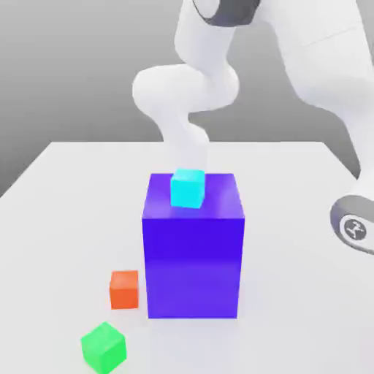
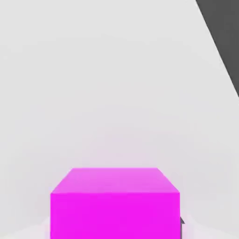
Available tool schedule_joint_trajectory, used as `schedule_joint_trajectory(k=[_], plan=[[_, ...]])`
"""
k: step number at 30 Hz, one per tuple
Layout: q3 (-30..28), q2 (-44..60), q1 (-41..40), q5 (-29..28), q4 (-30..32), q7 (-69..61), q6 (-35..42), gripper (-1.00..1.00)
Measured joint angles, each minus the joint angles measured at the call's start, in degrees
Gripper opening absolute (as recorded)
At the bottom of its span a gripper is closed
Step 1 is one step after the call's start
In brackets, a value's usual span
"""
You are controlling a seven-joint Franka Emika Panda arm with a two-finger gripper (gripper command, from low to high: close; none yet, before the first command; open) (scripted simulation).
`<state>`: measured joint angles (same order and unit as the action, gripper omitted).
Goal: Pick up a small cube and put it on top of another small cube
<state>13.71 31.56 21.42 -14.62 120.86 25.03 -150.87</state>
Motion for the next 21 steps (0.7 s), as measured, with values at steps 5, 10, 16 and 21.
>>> schedule_joint_trajectory(k=[5,10,16,21], plan=[[-2.6,-7.81,-5.46,4.42,4.39,2.18,3.15,-1.0],[-8.87,-13.46,-12.05,8.66,10.22,7.51,2.56,-1.0],[-17.0,-19.86,-20.11,14.21,17.7,14.17,1.02,-1.0],[-21.29,-15.23,-26.62,19.86,19.13,16.59,-5.14,1.0]])
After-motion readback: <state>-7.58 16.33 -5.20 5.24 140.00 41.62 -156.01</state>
